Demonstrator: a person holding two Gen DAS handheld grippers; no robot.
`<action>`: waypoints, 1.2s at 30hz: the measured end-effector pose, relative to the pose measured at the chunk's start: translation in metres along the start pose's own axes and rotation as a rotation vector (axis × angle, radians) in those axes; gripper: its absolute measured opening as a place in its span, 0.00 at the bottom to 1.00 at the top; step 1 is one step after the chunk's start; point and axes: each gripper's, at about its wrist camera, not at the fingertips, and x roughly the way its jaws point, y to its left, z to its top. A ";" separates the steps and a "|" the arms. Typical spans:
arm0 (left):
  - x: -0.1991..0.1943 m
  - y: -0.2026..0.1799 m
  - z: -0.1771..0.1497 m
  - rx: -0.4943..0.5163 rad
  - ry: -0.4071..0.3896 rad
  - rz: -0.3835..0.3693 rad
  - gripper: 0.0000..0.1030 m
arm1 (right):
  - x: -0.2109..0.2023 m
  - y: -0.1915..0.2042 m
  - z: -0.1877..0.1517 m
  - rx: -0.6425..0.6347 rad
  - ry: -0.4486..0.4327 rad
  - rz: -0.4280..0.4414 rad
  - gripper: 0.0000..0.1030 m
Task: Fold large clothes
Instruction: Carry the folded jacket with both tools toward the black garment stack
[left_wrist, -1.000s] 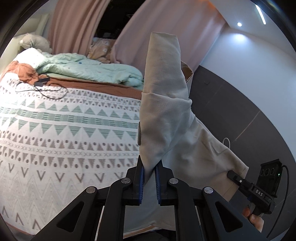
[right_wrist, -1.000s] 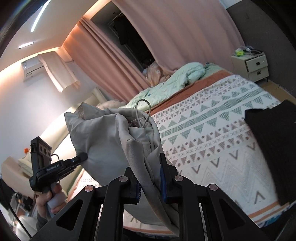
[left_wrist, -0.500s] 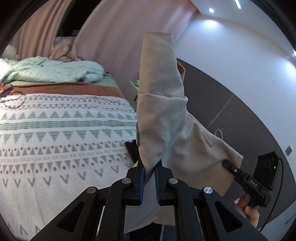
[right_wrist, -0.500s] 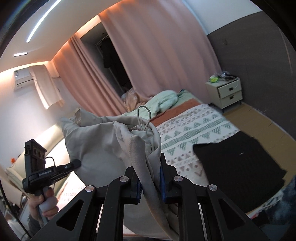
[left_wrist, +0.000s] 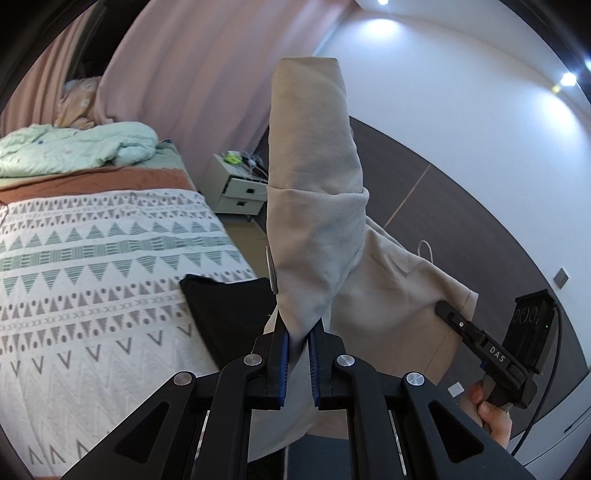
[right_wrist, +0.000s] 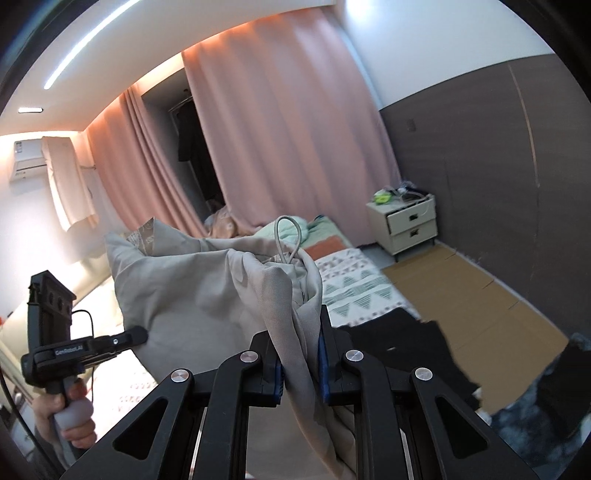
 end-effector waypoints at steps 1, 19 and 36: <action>0.006 -0.005 -0.001 0.006 0.004 -0.005 0.09 | -0.002 -0.002 0.004 0.001 -0.002 -0.011 0.14; 0.115 -0.002 0.010 -0.016 0.137 -0.025 0.08 | 0.067 -0.074 0.036 0.050 0.039 -0.145 0.14; 0.276 0.136 0.047 -0.109 0.315 0.032 0.08 | 0.273 -0.153 0.022 0.054 0.301 -0.230 0.14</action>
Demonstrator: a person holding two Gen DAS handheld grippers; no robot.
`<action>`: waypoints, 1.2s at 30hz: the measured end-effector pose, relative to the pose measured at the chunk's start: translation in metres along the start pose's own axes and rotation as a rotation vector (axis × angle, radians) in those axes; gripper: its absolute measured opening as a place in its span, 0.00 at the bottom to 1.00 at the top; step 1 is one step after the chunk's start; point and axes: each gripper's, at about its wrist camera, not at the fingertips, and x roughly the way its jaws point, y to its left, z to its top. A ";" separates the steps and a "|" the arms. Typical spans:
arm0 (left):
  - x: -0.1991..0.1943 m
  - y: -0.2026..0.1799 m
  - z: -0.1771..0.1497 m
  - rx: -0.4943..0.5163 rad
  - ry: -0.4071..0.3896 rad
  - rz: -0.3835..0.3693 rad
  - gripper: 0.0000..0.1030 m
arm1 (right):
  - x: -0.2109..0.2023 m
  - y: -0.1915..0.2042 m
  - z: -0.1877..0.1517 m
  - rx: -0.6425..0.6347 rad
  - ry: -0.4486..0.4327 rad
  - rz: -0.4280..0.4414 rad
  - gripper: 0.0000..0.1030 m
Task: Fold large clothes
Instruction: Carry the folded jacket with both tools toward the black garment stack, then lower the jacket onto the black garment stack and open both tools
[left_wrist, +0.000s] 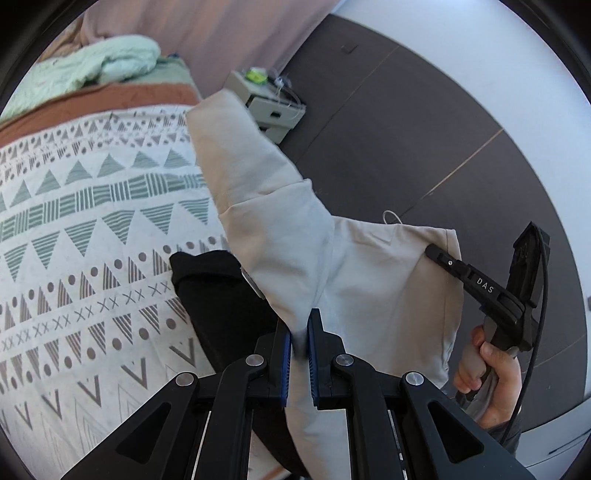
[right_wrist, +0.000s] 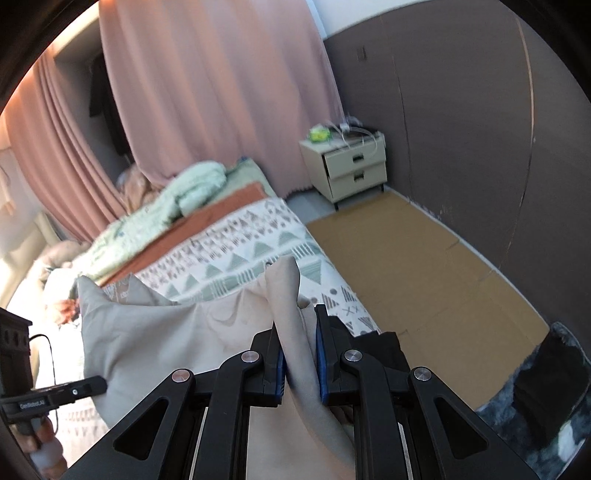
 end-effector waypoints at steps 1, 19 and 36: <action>0.009 0.006 0.003 0.002 0.010 0.004 0.08 | 0.011 -0.001 0.000 -0.005 0.015 -0.012 0.14; 0.074 0.067 0.011 0.058 0.086 0.032 0.48 | 0.075 -0.075 -0.024 0.140 0.141 -0.228 0.60; 0.051 0.060 -0.032 0.074 0.072 0.014 0.52 | -0.080 -0.148 -0.152 0.391 0.043 -0.281 0.60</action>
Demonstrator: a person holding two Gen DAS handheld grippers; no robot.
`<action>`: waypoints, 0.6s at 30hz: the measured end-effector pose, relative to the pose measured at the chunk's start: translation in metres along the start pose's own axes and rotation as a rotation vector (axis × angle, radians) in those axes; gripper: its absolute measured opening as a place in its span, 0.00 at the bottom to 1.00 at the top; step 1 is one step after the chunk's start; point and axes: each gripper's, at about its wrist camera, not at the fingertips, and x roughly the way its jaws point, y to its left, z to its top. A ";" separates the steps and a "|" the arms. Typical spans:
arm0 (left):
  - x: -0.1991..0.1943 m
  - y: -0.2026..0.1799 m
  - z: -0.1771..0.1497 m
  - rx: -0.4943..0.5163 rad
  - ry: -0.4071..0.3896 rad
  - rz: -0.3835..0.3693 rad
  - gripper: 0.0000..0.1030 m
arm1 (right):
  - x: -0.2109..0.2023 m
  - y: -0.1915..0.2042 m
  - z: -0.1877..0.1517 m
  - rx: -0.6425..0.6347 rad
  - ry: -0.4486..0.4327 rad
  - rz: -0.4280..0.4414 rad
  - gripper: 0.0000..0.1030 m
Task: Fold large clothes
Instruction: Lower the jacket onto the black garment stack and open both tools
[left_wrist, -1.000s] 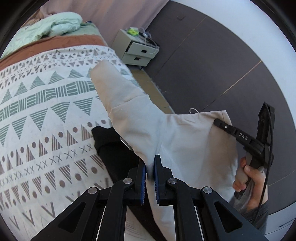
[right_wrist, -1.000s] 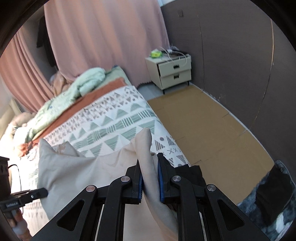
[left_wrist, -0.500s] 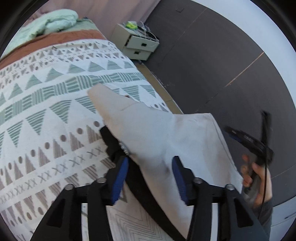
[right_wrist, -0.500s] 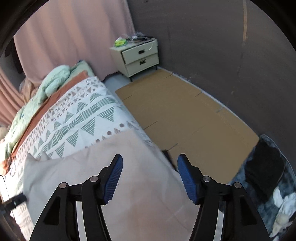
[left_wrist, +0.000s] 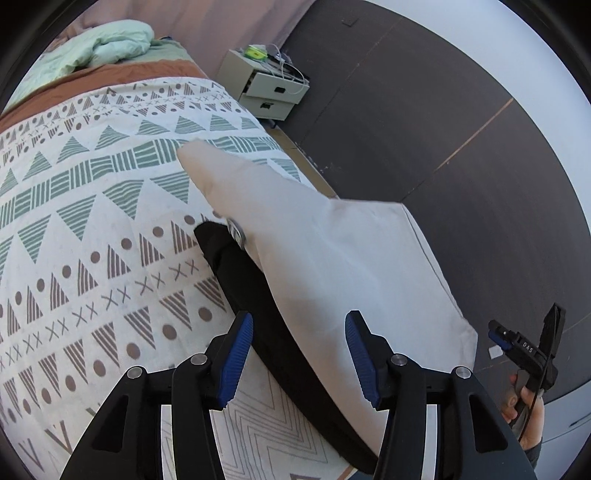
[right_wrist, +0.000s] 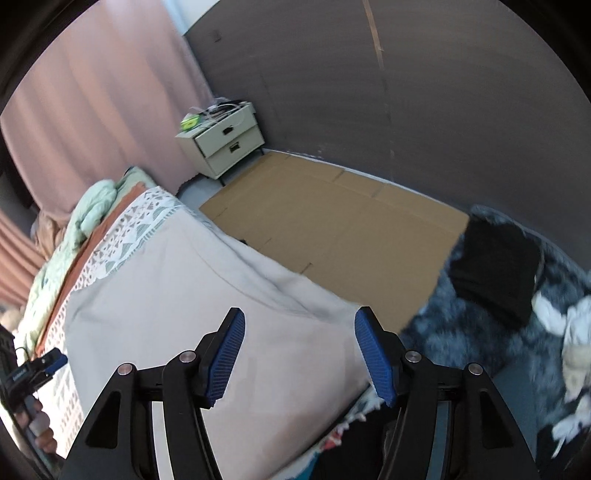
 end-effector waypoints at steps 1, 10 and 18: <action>0.001 -0.001 -0.004 0.002 0.007 -0.005 0.52 | 0.004 -0.002 -0.003 0.011 0.007 0.001 0.60; 0.018 -0.016 -0.025 0.049 0.065 -0.038 0.51 | 0.041 -0.024 -0.026 0.107 0.056 0.083 0.20; 0.039 -0.029 -0.014 0.070 0.072 -0.027 0.38 | 0.051 -0.016 -0.017 0.122 0.007 0.021 0.09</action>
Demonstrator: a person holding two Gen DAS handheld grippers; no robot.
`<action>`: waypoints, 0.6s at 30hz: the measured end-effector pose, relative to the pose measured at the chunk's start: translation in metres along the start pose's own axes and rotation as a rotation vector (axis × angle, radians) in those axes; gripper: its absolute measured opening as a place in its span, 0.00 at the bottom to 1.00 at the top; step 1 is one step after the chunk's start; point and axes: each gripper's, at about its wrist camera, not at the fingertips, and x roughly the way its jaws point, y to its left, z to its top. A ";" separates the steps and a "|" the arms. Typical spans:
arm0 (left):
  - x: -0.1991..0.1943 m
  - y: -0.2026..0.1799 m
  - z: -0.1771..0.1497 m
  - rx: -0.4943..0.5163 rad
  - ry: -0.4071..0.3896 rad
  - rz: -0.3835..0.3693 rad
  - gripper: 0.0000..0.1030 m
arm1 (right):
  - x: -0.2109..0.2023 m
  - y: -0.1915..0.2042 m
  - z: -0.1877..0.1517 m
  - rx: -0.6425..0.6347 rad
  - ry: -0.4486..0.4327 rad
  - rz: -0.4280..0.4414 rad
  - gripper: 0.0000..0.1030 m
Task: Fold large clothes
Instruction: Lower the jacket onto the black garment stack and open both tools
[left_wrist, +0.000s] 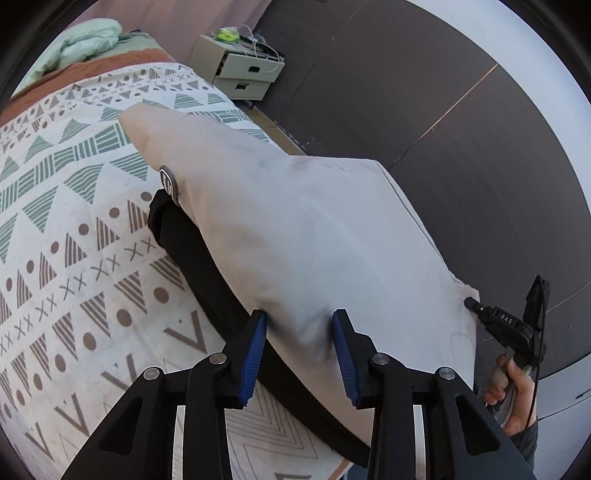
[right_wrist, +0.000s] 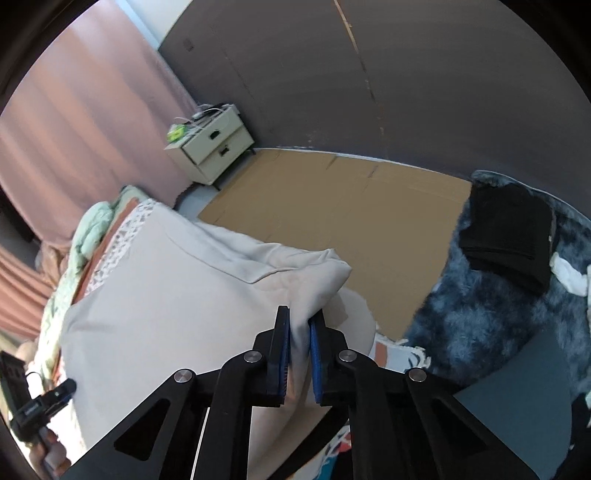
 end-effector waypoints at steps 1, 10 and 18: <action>0.001 0.000 0.002 -0.006 0.003 -0.001 0.38 | 0.003 -0.001 -0.001 0.008 0.004 -0.013 0.09; -0.039 0.000 -0.002 0.001 -0.028 0.023 0.60 | -0.015 0.009 0.000 0.008 0.024 -0.099 0.20; -0.109 0.006 -0.015 -0.002 -0.101 0.041 0.78 | -0.065 0.024 -0.016 -0.004 -0.006 -0.063 0.59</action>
